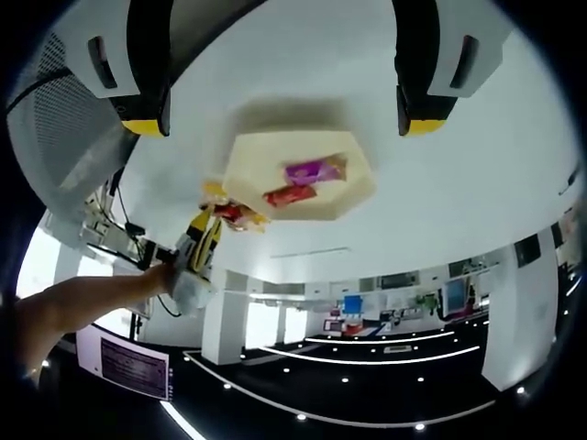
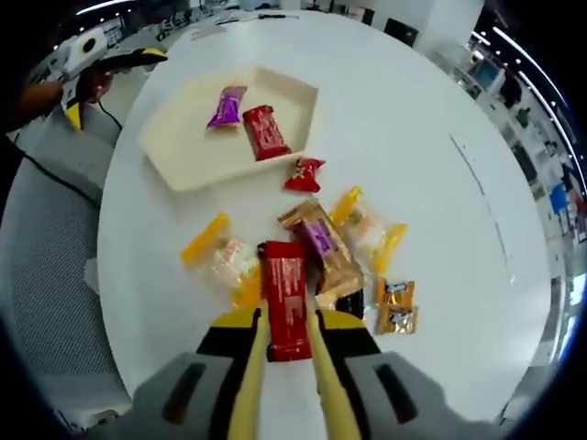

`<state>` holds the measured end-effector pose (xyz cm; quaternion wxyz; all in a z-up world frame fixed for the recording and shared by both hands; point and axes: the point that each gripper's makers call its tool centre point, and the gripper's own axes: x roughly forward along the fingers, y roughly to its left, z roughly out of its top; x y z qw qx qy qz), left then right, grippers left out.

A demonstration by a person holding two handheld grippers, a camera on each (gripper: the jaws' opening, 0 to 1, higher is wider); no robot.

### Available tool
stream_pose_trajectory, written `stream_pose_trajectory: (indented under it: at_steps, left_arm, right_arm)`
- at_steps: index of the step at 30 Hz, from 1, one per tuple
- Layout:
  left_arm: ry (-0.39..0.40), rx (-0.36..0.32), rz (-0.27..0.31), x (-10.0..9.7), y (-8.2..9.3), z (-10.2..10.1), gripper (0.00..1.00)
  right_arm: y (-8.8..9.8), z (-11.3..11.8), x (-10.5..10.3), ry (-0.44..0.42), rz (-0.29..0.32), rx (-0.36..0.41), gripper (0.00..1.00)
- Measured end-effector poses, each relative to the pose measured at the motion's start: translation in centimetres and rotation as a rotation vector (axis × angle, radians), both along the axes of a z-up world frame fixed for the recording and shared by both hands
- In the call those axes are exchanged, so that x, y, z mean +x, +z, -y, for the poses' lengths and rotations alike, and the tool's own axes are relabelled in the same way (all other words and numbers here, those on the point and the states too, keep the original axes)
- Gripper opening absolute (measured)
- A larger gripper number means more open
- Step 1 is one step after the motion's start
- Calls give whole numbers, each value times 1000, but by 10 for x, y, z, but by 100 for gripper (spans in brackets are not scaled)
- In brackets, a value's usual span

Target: Place the target food into the container with the food tongs after gripping and lifting it, then release it inside without dropping or visibly crushing the food.

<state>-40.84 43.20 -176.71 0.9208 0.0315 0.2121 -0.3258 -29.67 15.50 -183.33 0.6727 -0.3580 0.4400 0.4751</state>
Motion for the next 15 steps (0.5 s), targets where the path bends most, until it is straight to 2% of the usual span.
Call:
stream_pose_trajectory:
  at_steps: [4,15]
  left_arm:
    - [1,6,6,1,0,-1,100]
    - [-4,14,26,1,3,-1,100]
  right_arm:
    - [4,2,2,-25,-3,15,23]
    - [23,0,6,-18,7,11,23]
